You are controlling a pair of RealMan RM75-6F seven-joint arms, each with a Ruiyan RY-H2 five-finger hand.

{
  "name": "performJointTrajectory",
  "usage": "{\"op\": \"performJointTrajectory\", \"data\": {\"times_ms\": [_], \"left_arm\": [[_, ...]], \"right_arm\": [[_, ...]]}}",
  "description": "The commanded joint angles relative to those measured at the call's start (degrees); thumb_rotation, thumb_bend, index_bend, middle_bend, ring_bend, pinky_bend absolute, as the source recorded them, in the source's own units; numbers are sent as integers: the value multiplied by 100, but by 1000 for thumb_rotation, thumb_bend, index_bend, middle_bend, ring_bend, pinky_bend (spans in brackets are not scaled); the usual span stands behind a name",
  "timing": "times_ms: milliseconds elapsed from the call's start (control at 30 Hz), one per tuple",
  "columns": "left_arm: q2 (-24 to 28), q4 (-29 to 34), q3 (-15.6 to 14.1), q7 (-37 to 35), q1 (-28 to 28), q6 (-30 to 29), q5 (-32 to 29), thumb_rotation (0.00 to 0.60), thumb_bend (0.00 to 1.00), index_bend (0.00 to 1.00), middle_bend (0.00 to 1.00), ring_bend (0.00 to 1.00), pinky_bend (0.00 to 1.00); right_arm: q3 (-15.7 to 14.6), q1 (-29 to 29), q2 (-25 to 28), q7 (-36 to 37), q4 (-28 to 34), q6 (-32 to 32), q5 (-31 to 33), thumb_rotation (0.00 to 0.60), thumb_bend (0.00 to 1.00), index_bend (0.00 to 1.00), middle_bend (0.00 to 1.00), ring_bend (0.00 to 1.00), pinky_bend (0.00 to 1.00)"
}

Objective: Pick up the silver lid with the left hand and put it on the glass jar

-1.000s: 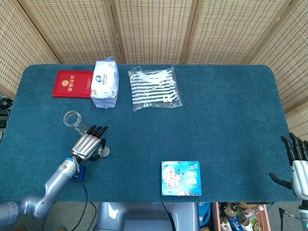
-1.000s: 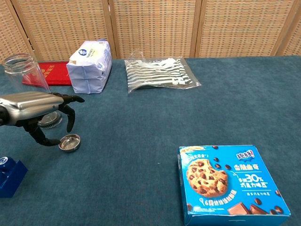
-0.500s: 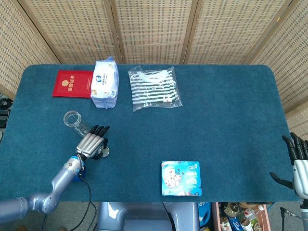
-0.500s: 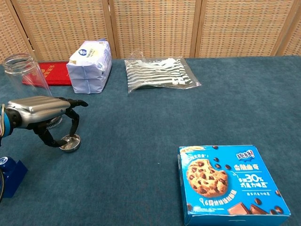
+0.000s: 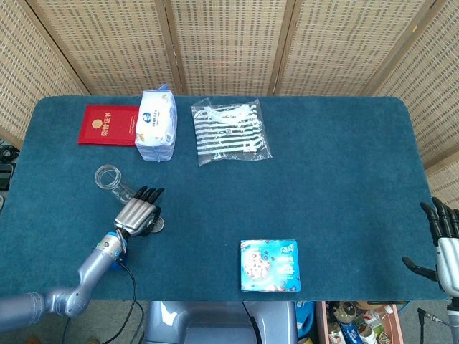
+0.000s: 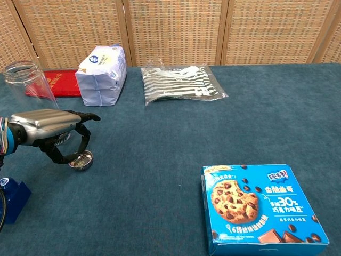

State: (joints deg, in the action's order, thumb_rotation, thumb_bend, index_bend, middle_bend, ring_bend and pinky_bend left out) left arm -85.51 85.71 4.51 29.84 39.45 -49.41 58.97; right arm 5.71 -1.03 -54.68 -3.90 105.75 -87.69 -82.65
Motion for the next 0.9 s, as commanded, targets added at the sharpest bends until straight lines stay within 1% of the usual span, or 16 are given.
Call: {"op": "performJointTrajectory", "data": {"times_ms": [33, 133, 300, 467, 500, 600, 667, 767, 900], "left_arm": [[18, 59, 58, -126, 7, -70, 55, 600, 453, 600, 0, 0, 0], [87, 168, 129, -325, 11, -162, 198, 600, 453, 602, 0, 0, 0], [383, 646, 310, -563, 51, -375, 498, 600, 453, 604, 0, 0, 0], [755, 1283, 514, -695, 89, -589, 731, 600, 453, 604, 0, 0, 0], [951, 1572, 671, -715, 113, -724, 806, 600, 454, 604, 0, 0, 0], [1352, 1989, 861, -573, 159, -823, 687, 600, 453, 604, 0, 0, 0], [1574, 2142, 952, -446, 185, -863, 516, 600, 453, 604, 0, 0, 0], [1878, 2293, 1073, -376, 204, -902, 204, 600, 453, 605, 0, 0, 0], [2178, 2299, 1171, -627, 141, -921, -79, 600, 453, 604, 0, 0, 0]], "right_arm": [[-3, 2, 6, 20, 6, -1, -5, 600, 0, 0, 0, 0, 0], [-5, 4, 12, 38, 7, -10, -15, 600, 0, 0, 0, 0, 0], [-7, 5, 16, 58, 7, -17, -25, 600, 0, 0, 0, 0, 0], [-5, 5, 10, 54, -2, -27, -28, 600, 0, 0, 0, 0, 0], [-7, 7, 11, 59, 2, -30, -30, 600, 0, 0, 0, 0, 0], [-11, 20, 21, 74, 11, -57, -50, 600, 0, 0, 0, 0, 0], [-10, 29, 29, 98, 14, -79, -63, 600, 0, 0, 0, 0, 0], [-7, 35, 39, 121, 14, -94, -72, 600, 0, 0, 0, 0, 0], [-4, 21, 29, 116, -4, -76, -68, 600, 0, 0, 0, 0, 0]]}}
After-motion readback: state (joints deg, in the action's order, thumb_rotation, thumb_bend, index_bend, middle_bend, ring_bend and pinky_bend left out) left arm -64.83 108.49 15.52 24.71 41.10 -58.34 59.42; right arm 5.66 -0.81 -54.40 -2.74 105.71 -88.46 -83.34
